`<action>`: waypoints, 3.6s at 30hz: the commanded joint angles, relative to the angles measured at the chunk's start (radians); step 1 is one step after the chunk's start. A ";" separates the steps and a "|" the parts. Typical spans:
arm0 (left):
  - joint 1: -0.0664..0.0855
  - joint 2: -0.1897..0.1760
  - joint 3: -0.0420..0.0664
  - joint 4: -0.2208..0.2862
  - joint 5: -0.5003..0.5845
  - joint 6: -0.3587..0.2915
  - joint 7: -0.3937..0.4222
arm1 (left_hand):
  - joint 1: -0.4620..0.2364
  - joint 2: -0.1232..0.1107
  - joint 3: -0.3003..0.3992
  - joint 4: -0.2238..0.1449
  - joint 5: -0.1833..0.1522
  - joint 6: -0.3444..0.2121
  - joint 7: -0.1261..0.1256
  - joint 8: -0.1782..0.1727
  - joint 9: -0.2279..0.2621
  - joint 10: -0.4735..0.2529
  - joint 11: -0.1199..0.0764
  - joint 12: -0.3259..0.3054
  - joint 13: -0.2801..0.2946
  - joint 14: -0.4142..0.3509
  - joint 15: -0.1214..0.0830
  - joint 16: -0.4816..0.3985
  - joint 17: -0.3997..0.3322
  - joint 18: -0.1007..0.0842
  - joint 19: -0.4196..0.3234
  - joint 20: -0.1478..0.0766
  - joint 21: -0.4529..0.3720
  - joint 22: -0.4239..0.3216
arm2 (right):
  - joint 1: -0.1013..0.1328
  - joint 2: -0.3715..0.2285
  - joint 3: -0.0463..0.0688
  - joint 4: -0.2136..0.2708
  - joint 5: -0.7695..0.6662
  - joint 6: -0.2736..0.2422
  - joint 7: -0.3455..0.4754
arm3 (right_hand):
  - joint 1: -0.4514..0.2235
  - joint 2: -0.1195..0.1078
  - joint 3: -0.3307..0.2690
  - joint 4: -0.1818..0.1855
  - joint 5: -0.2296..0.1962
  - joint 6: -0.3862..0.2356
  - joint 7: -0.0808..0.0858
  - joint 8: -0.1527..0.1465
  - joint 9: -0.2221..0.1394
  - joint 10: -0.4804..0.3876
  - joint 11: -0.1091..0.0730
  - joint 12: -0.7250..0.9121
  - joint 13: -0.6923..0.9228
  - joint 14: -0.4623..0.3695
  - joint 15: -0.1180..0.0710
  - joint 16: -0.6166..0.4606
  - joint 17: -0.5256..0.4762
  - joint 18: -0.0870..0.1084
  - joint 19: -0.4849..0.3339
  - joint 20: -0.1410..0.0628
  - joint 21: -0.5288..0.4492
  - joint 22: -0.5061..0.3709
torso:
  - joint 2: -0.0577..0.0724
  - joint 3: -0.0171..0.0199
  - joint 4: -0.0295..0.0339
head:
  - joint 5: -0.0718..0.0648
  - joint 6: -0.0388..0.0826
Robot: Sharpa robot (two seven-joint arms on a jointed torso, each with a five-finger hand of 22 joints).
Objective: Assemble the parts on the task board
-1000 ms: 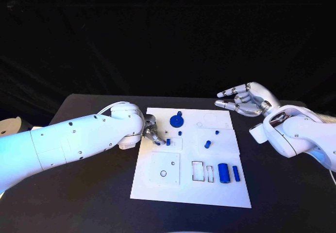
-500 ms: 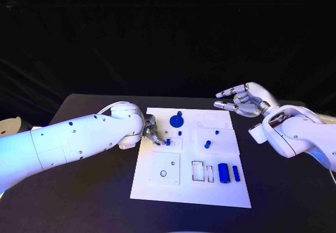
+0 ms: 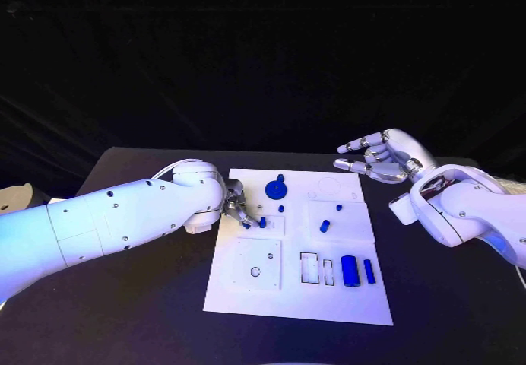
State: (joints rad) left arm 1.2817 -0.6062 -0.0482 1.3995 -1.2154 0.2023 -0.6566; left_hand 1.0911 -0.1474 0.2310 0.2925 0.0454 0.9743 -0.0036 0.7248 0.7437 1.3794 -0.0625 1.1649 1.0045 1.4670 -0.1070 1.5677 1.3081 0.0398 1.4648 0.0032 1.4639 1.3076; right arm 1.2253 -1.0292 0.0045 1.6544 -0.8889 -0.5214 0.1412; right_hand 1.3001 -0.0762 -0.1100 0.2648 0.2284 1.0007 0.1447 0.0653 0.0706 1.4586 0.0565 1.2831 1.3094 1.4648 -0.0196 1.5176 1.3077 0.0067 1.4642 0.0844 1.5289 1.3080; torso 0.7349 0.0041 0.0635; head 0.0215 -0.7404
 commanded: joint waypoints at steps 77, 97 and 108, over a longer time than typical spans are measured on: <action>-0.016 -0.029 -0.006 0.014 0.026 -0.023 -0.018 | -0.116 -0.019 -0.104 0.004 0.017 -0.004 -0.002 0.016 -0.003 -0.009 -0.007 -0.005 -0.029 0.104 -0.012 0.003 0.263 -0.009 0.062 -0.011 -0.010 0.183 | -0.003 0.002 0.000 -0.003 -0.011 0.022 0.002 | 0.007 0.005 -0.008 0.001 -0.005 -0.004 -0.002 0.000 0.001 -0.009 0.000 -0.014 0.109 0.083 0.003 -0.007 0.163 0.014 0.061 0.004 -0.008 0.184 | 0.000 -0.0006 0.0005 | -0.008 -0.003; -0.016 -0.063 0.006 0.036 0.088 -0.114 -0.012 | -0.082 -0.006 -0.085 0.002 0.017 -0.019 0.001 0.009 -0.006 -0.023 -0.004 -0.020 -0.050 0.104 -0.012 0.003 0.263 -0.002 0.051 -0.011 -0.041 0.163 | -0.011 0.009 0.000 -0.008 -0.011 0.025 0.002 | 0.007 0.005 -0.008 0.001 -0.005 -0.004 -0.002 0.000 0.001 -0.009 0.000 -0.014 0.109 0.083 0.003 -0.007 0.163 0.014 0.061 0.004 -0.008 0.184 | -0.001 0.0004 0.0004 | -0.005 -0.001; 0.003 -0.103 0.024 0.055 0.229 -0.132 -0.008 | -0.038 -0.020 -0.054 0.001 0.014 -0.057 0.019 -0.017 -0.023 -0.067 0.011 -0.065 -0.111 0.104 -0.001 0.003 0.263 0.011 0.030 -0.002 -0.100 0.125 | -0.018 0.015 -0.001 -0.019 -0.010 0.027 -0.003 | 0.007 0.007 -0.010 0.002 -0.005 -0.005 -0.002 0.000 0.001 -0.009 0.000 -0.014 0.108 0.083 0.003 -0.008 0.162 0.014 0.061 0.004 -0.009 0.183 | -0.001 0.0010 0.0001 | -0.002 0.004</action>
State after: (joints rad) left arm 1.2818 -0.7087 -0.0255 1.4511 -1.0542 0.0851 -0.6629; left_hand 1.0487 -0.1594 0.1741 0.2924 0.0599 0.9215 0.0157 0.7115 0.7214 1.3183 -0.0520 1.1034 0.8941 1.4670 -0.1141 1.5677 1.3073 0.0399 1.4648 -0.0039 1.3708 1.3081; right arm 1.2086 -1.0160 0.0037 1.6359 -0.8908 -0.5083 0.1385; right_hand 1.3041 -0.0723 -0.1144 0.2676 0.2284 0.9995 0.1435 0.0653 0.0706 1.4587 0.0565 1.2730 1.3096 1.4648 -0.0196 1.5164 1.3075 0.0066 1.4642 0.0844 1.5252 1.3076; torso 0.7348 0.0040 0.0631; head 0.0185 -0.7378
